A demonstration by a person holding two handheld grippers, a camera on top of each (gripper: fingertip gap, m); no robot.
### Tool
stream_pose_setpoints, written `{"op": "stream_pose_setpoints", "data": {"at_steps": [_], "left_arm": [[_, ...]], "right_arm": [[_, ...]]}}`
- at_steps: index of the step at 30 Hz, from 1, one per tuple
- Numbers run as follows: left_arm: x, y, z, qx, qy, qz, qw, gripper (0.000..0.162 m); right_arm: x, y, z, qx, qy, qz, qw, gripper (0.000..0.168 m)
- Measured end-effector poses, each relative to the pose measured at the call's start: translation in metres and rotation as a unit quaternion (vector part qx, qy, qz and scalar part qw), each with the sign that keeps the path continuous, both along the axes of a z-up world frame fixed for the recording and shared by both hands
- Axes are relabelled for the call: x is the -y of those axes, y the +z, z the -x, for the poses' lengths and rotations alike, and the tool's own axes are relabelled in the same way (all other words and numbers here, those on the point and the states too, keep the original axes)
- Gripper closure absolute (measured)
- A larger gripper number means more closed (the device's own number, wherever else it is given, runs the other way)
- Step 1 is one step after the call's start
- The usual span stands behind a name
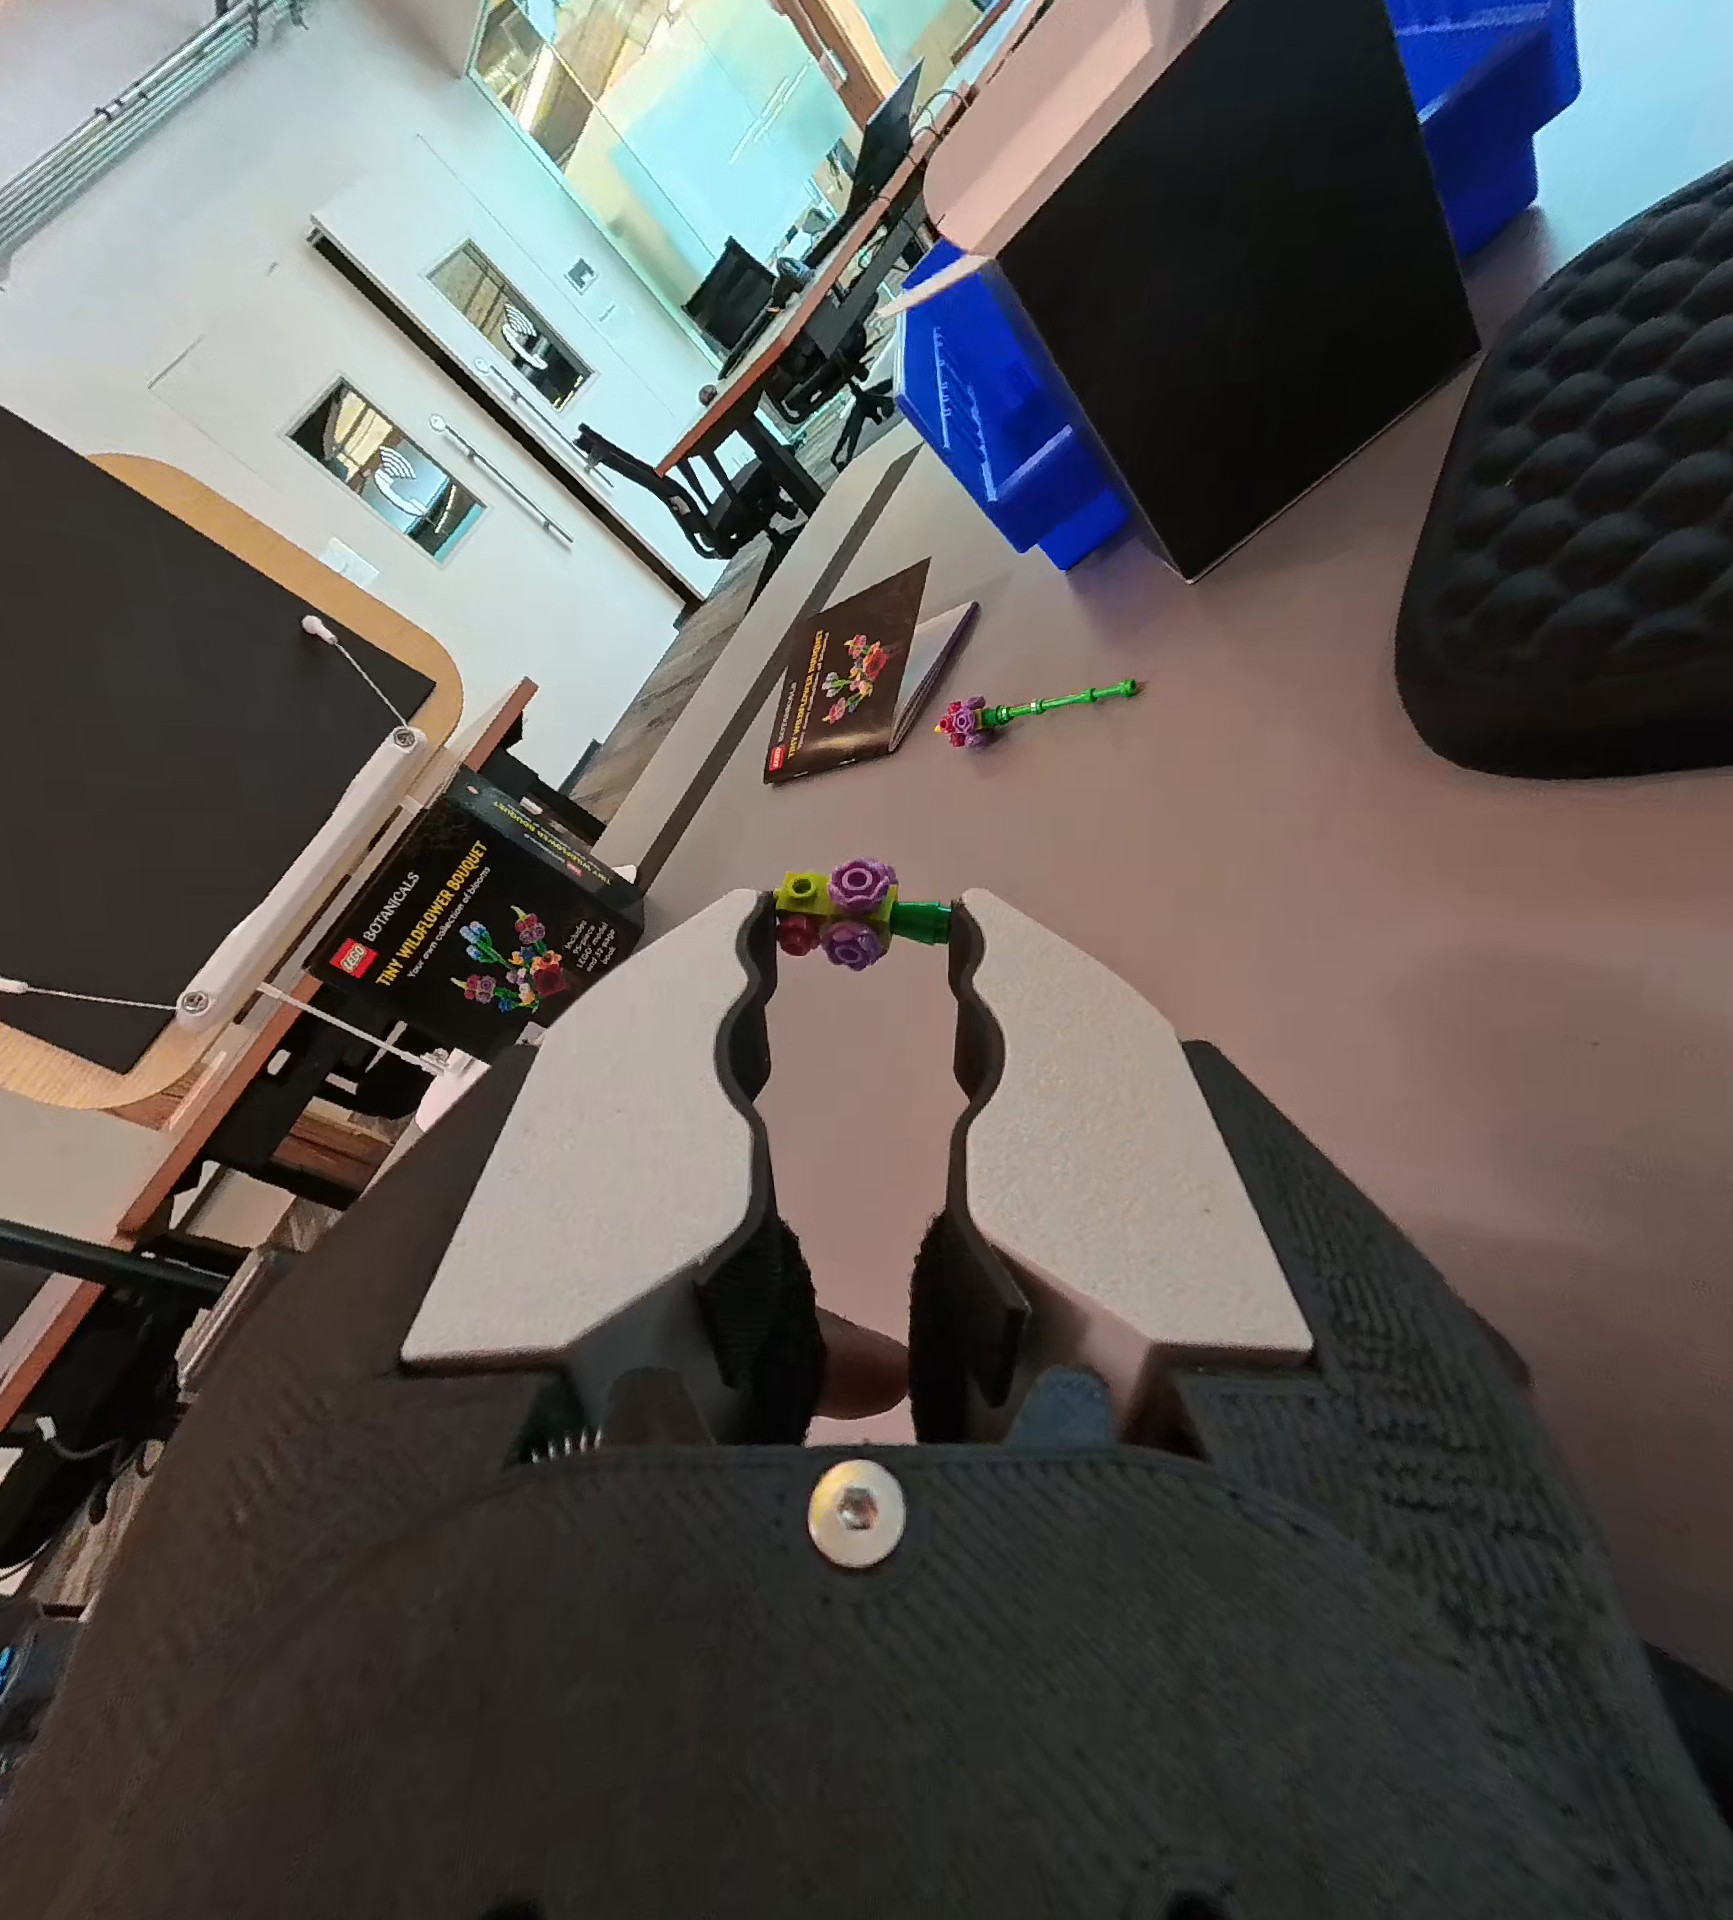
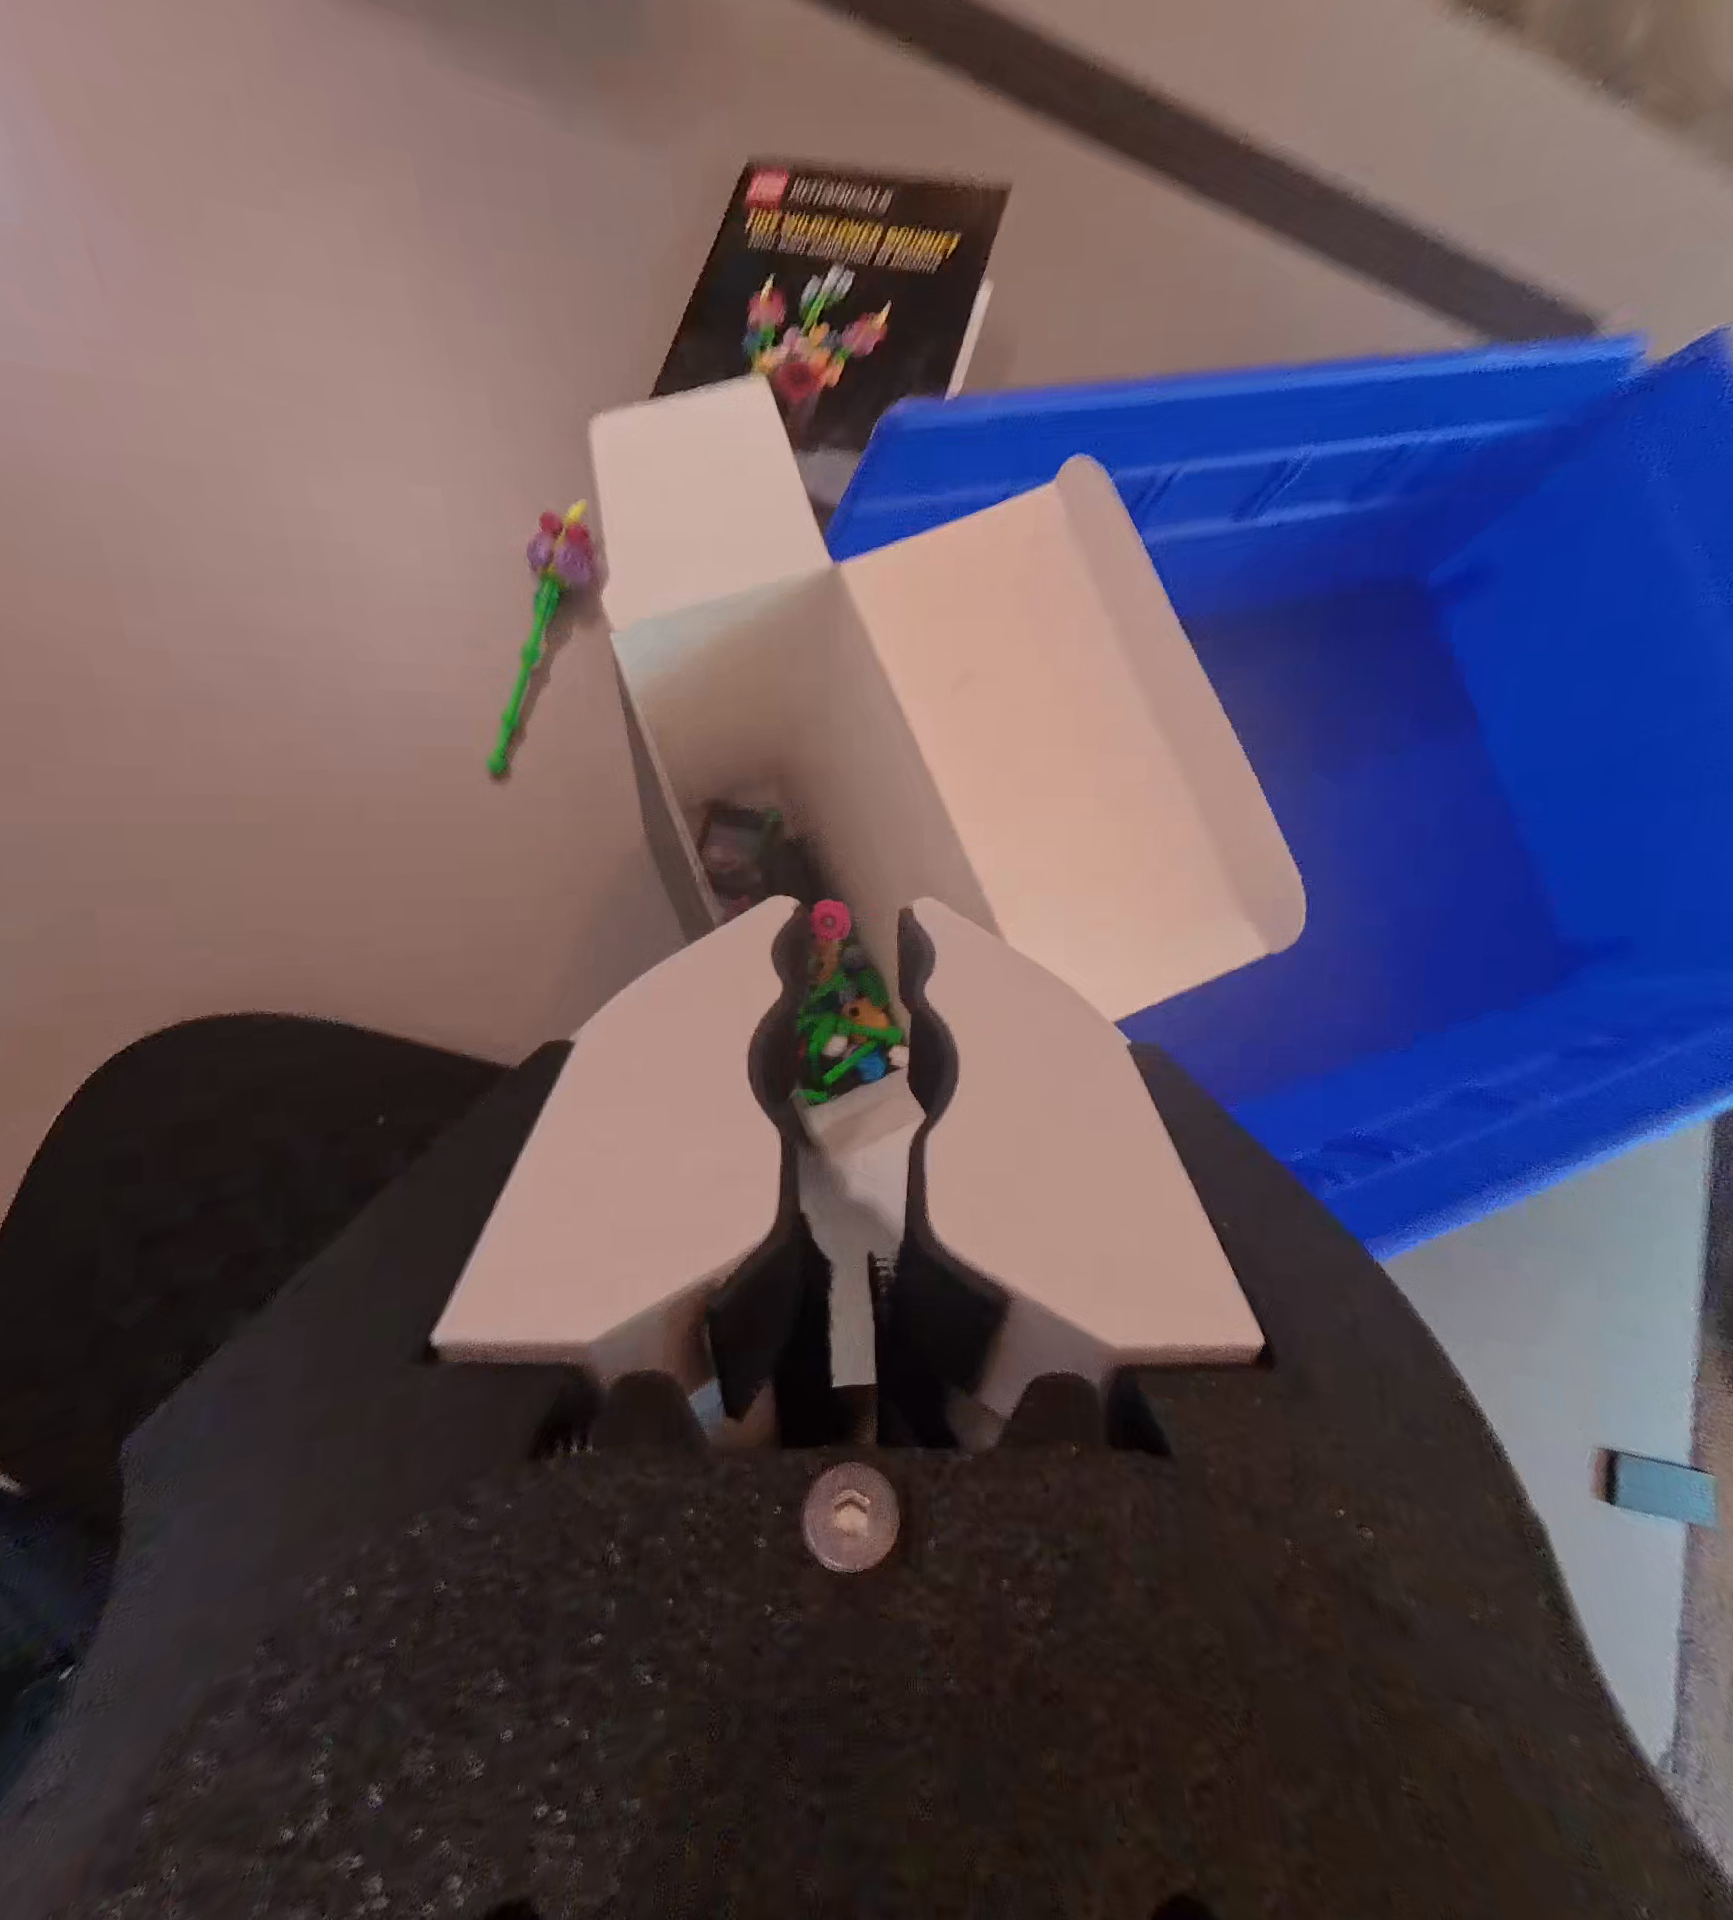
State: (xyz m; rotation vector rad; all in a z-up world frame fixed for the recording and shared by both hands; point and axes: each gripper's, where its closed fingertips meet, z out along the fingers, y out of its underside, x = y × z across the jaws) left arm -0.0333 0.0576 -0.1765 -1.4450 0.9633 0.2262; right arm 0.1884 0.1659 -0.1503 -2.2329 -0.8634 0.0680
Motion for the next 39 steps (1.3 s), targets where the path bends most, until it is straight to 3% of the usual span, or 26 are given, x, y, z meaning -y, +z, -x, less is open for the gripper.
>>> {"op": "stream_pose_setpoints", "data": {"at_steps": [11,39], "left_arm": [[-0.005,-0.006,0.000,-0.014,0.005,0.007,1.000,0.130],[-0.006,-0.011,-0.003,-0.024,0.001,0.014,1.000,0.130]], "right_arm": [[-0.008,0.004,0.003,-0.026,0.018,-0.009,0.999,0.134],[-0.011,0.002,0.018,-0.018,0.031,0.007,0.999,0.128]]}}
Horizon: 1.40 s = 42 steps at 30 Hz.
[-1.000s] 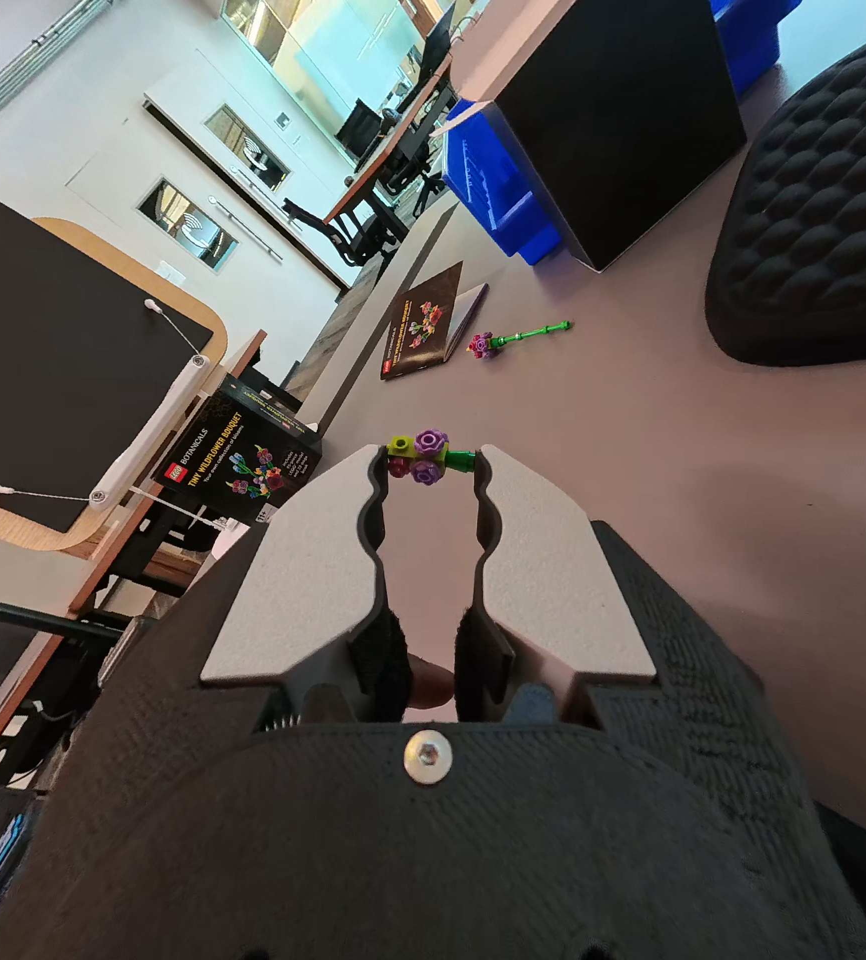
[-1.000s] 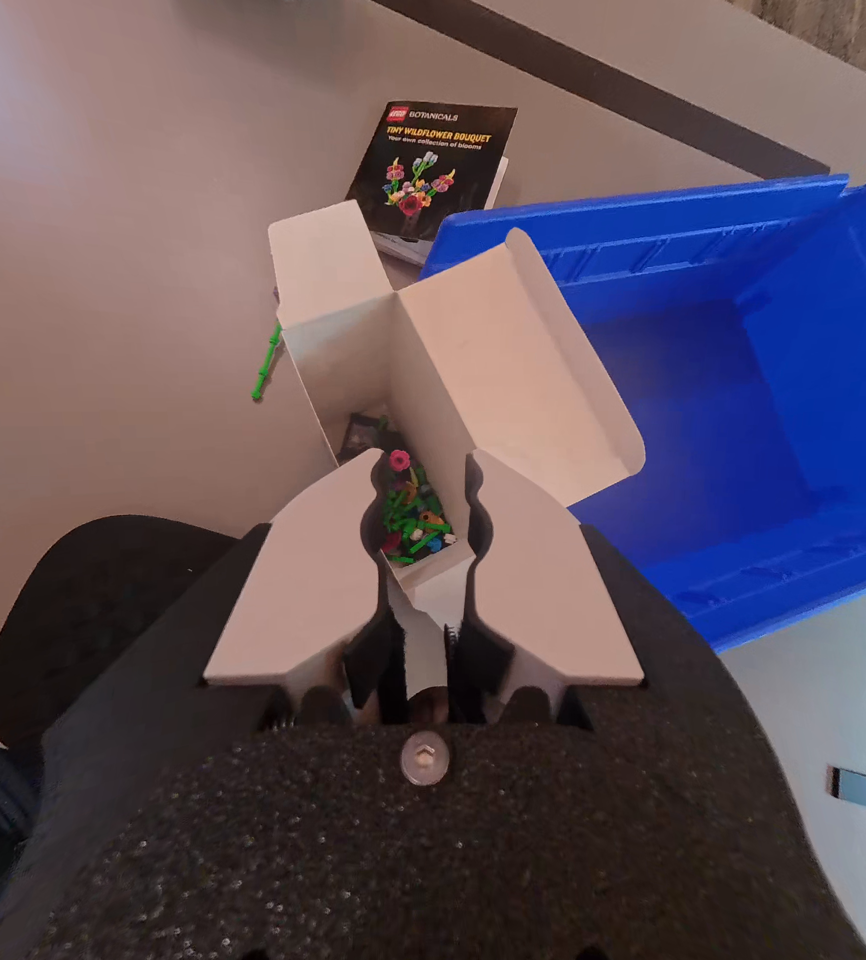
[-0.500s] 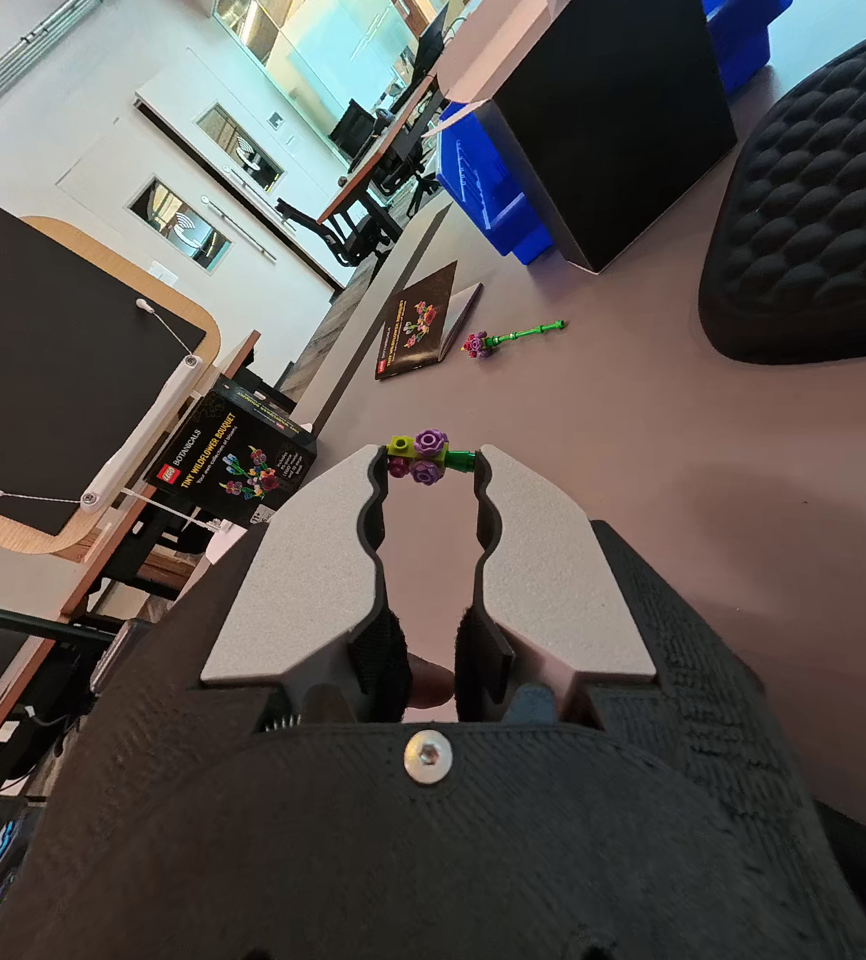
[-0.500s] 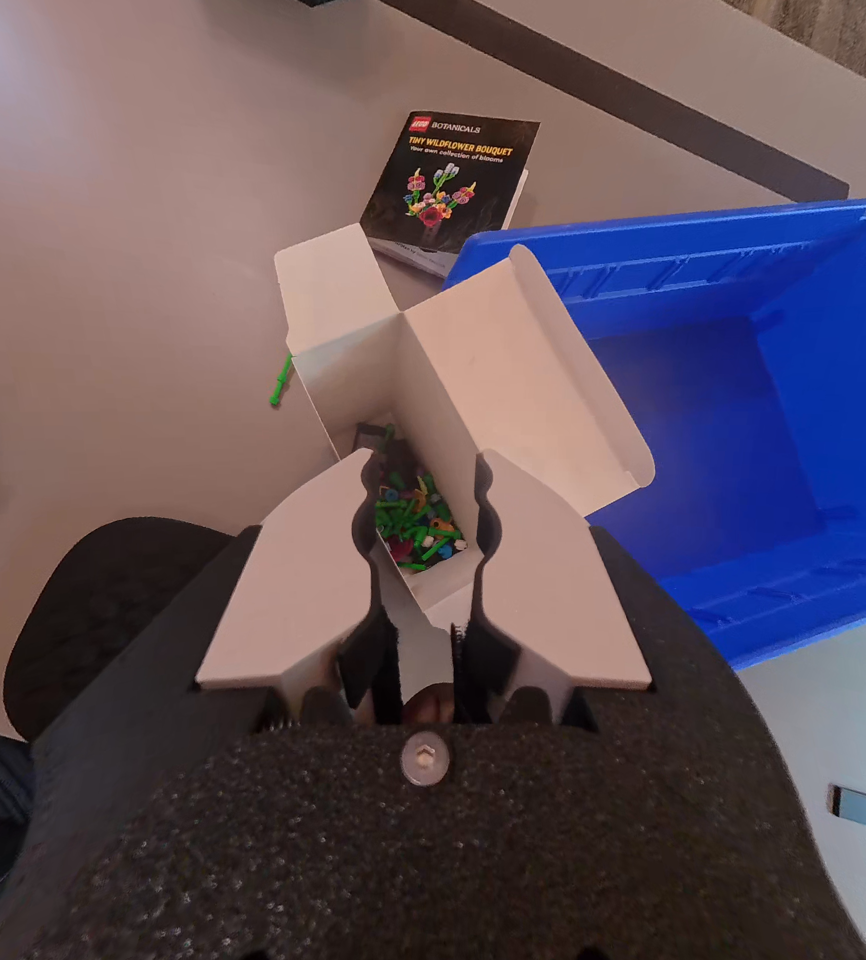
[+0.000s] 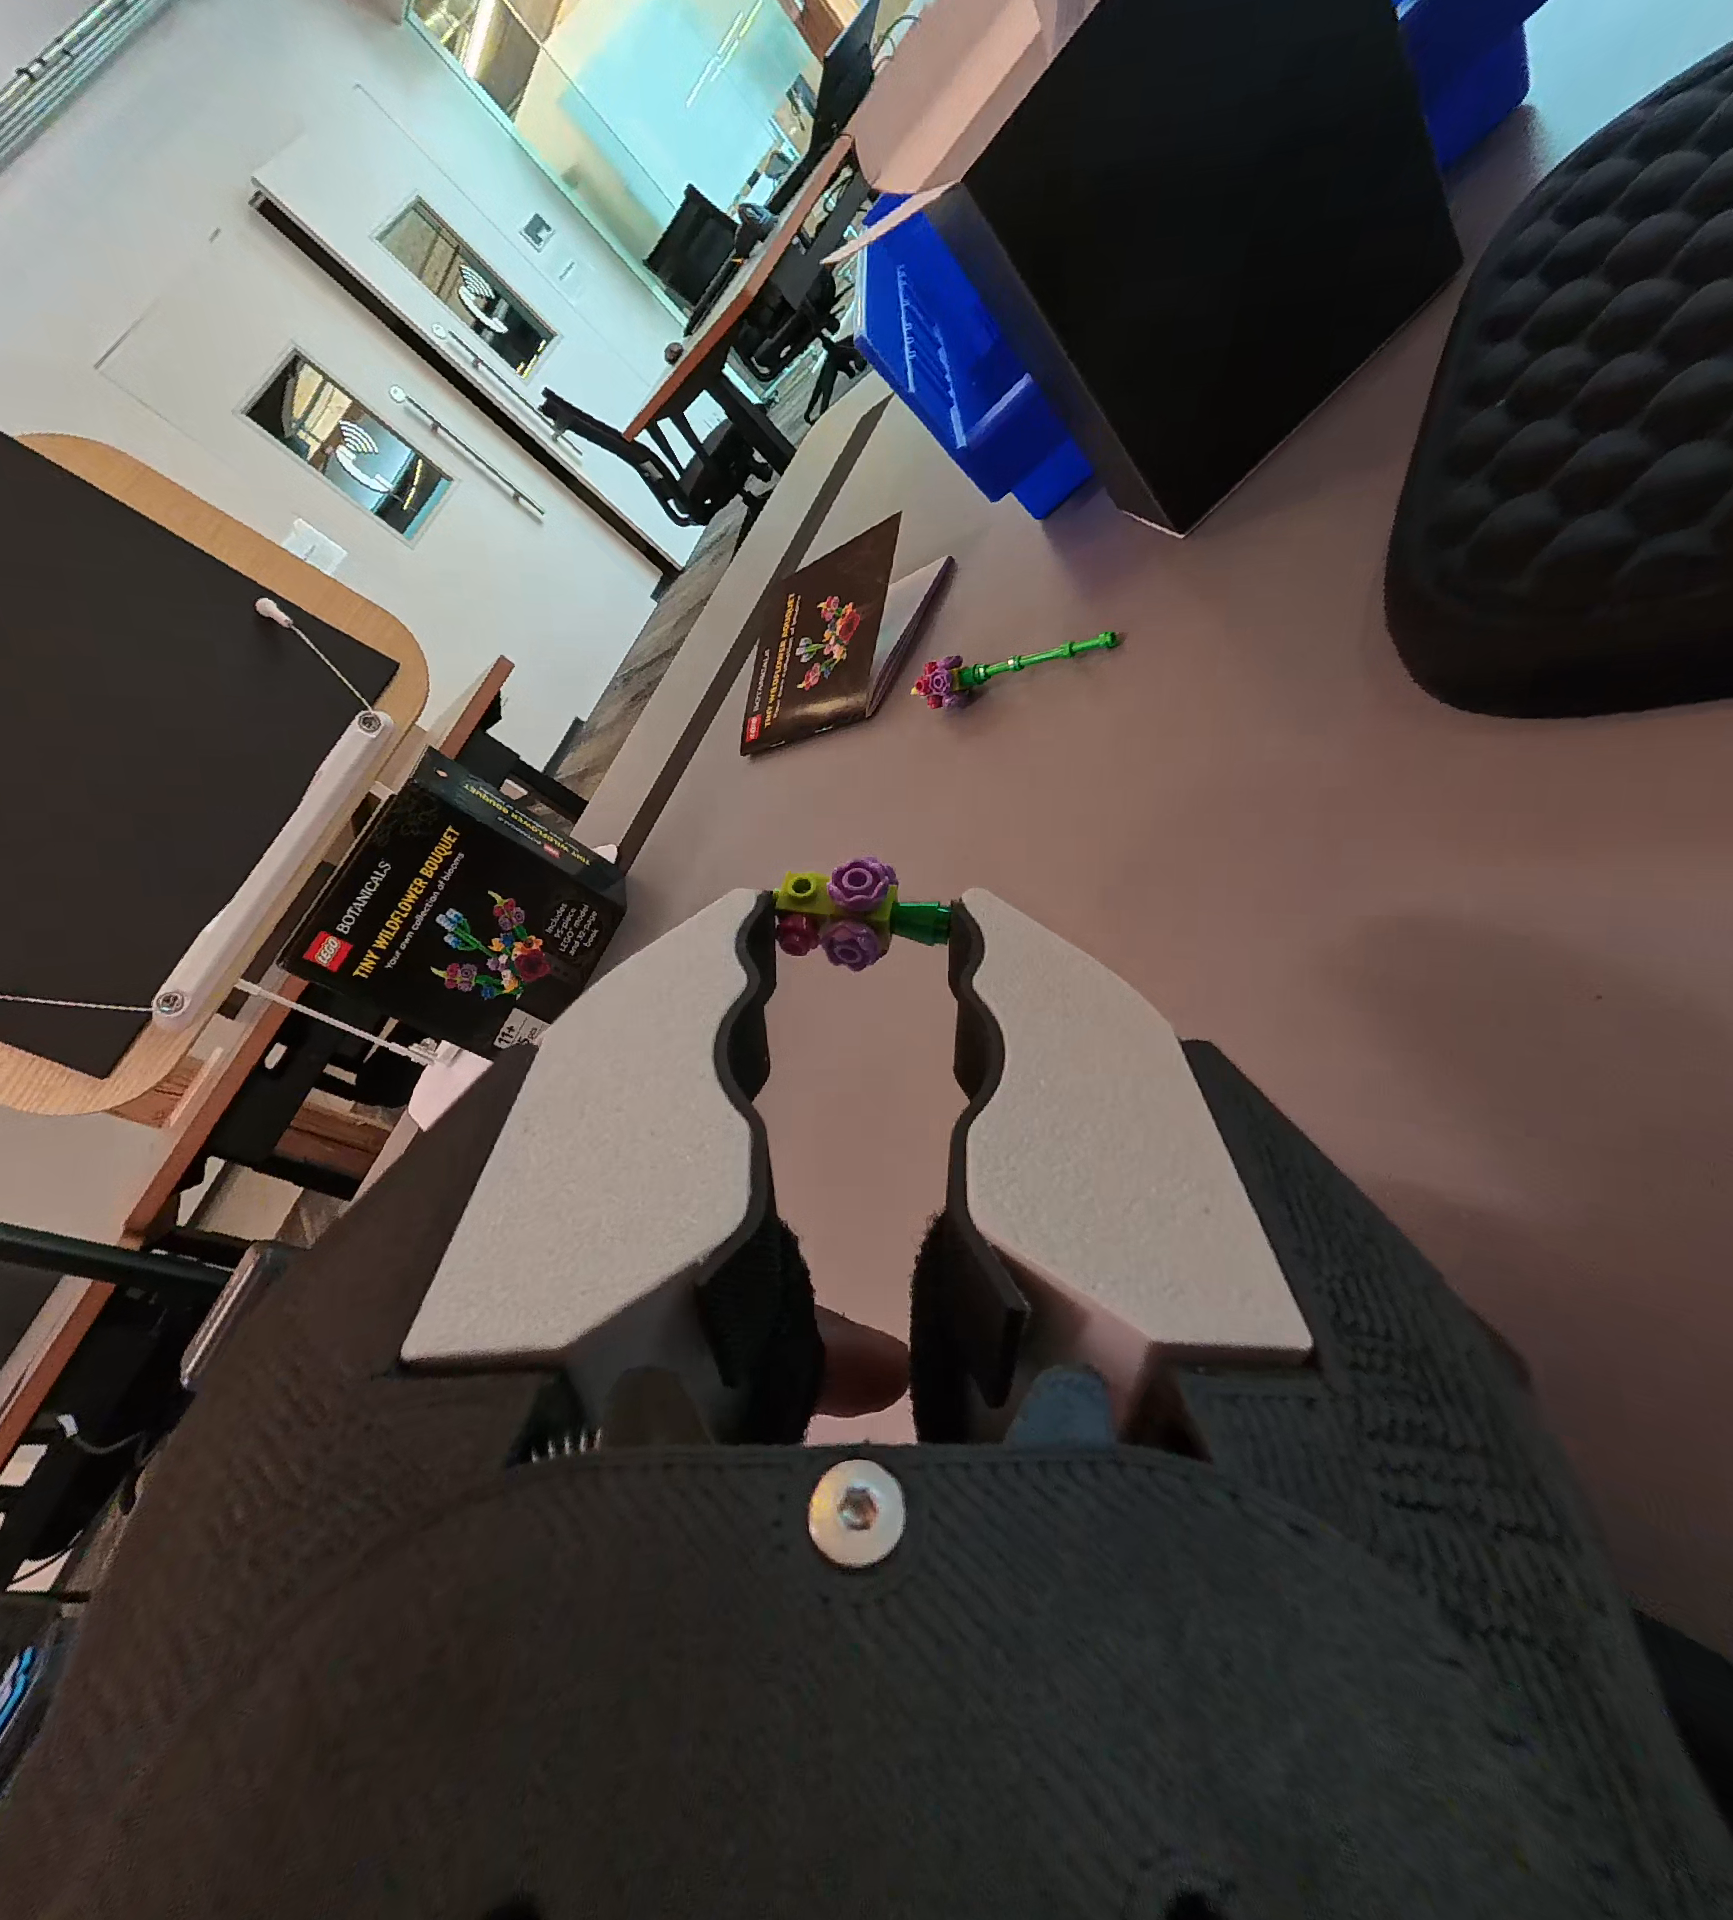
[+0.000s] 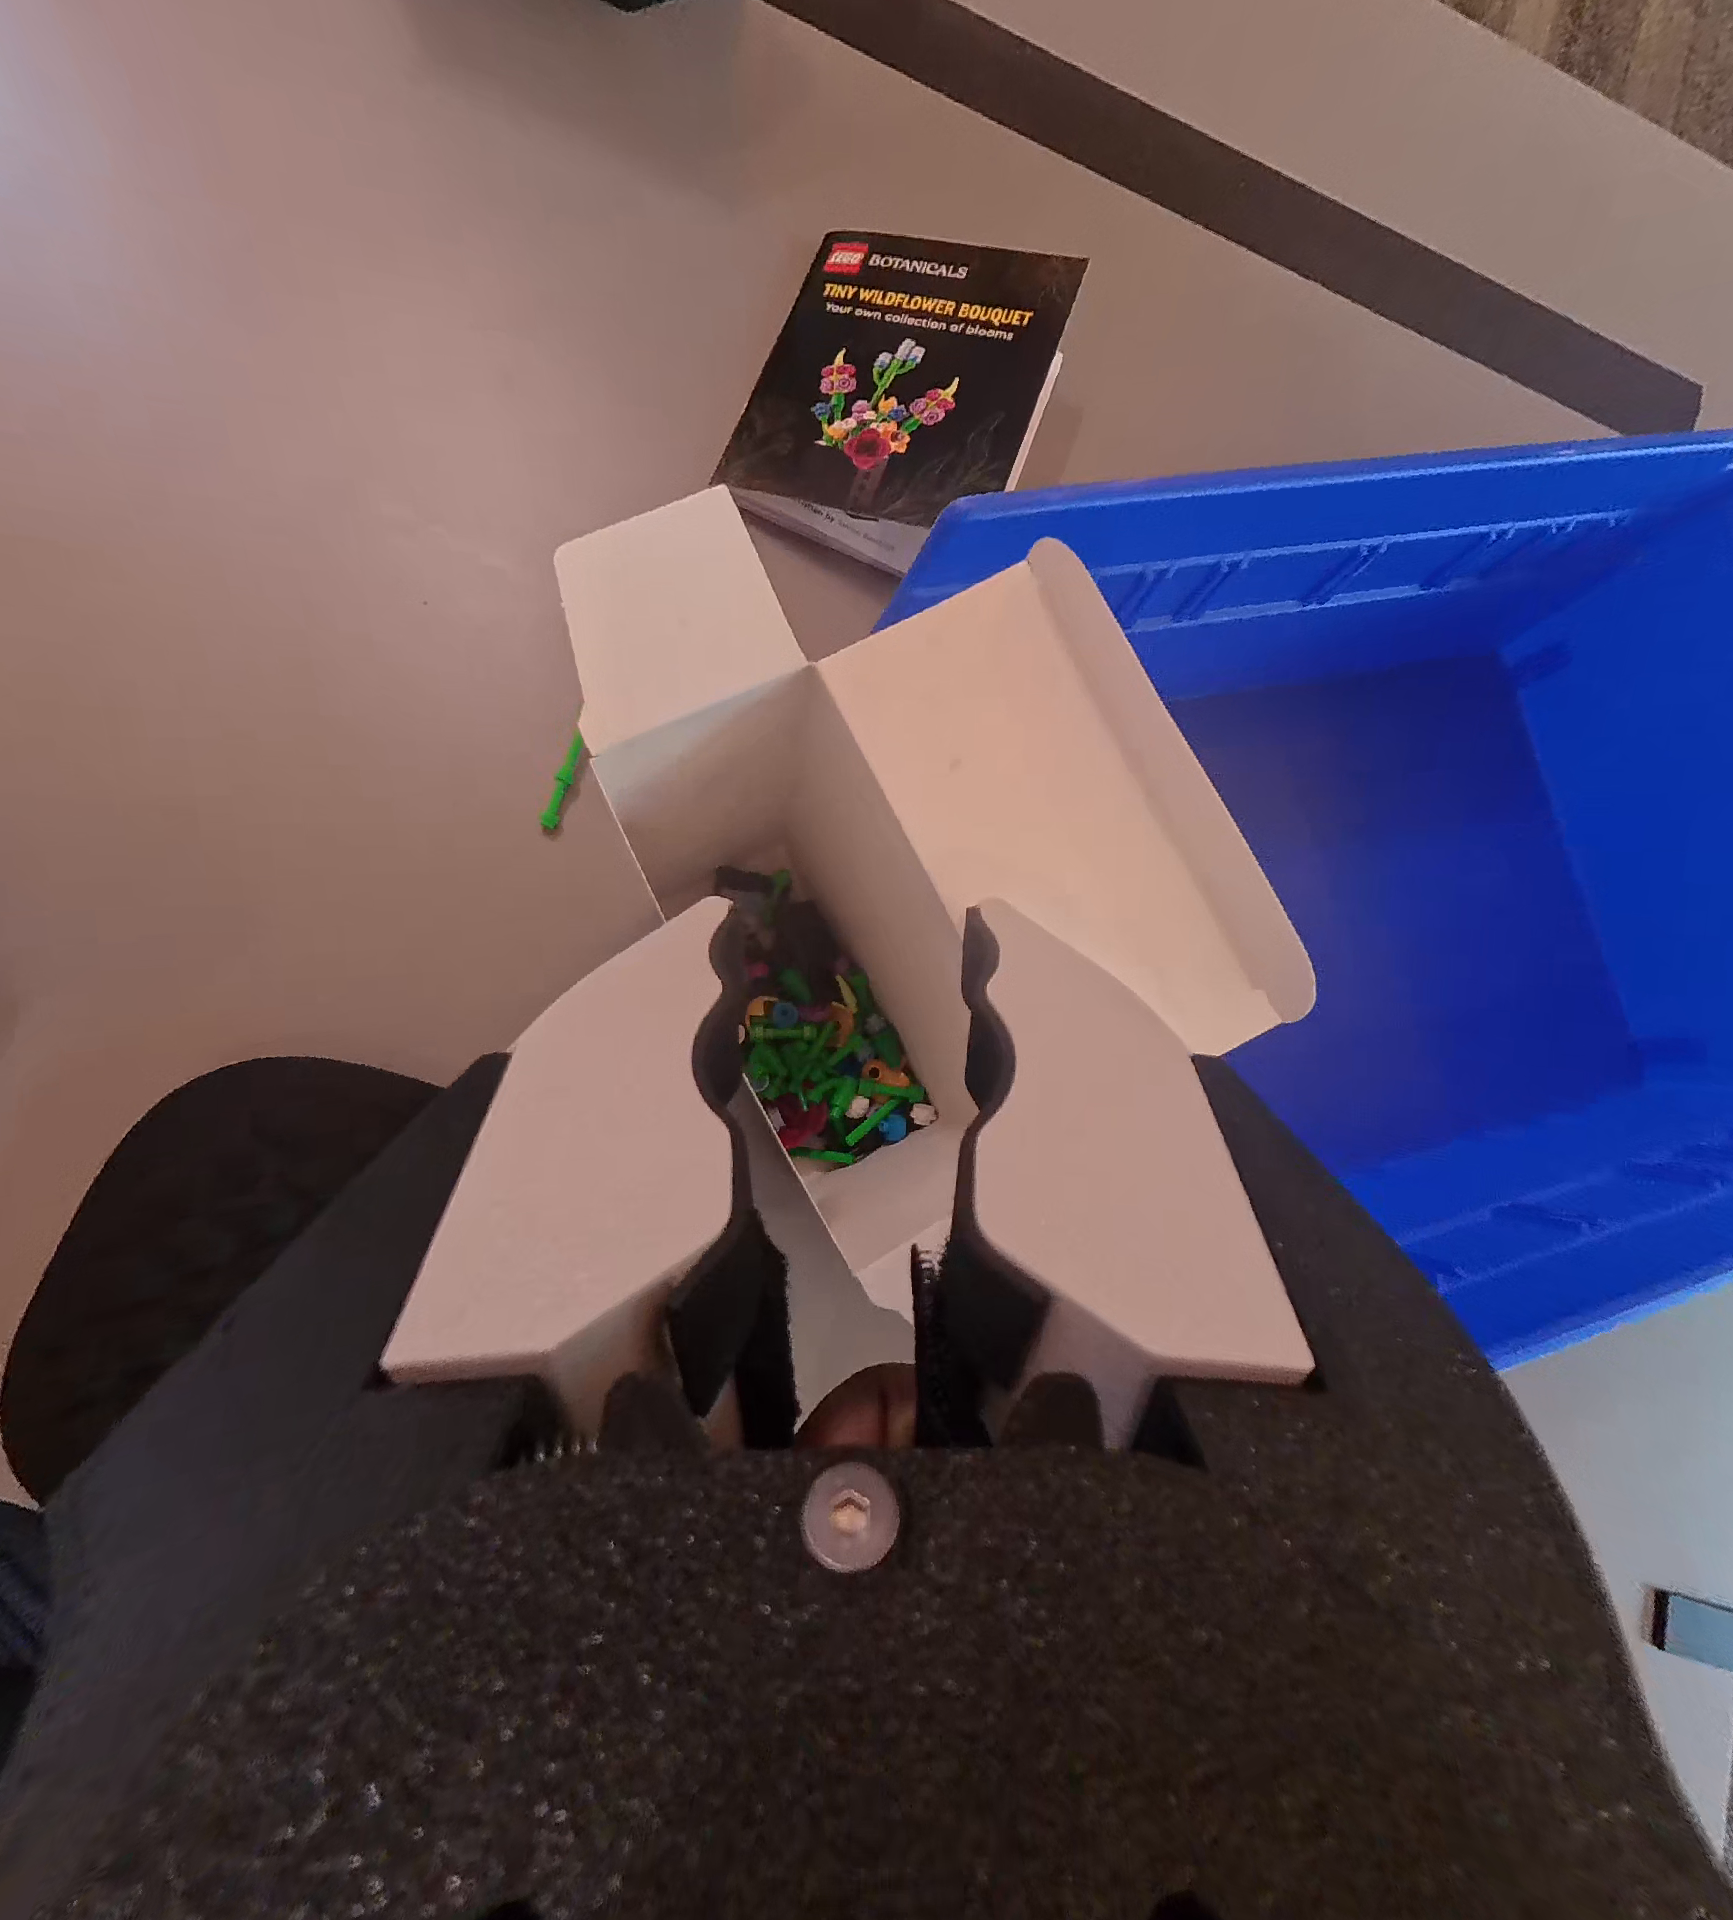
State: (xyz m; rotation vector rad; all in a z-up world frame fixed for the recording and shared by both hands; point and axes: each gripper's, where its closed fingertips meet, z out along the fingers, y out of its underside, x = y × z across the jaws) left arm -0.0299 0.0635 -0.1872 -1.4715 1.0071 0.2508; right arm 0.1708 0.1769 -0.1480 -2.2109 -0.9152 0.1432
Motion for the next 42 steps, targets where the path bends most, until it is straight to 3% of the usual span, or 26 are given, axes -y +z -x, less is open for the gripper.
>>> {"op": "stream_pose_setpoints", "data": {"at_steps": [42], "left_arm": [[0.0023,-0.0058,0.0073,-0.018,0.005,0.009,1.000,0.130]], "right_arm": [[-0.0032,-0.0004,0.0003,-0.025,0.003,-0.004,1.000,0.128]]}}
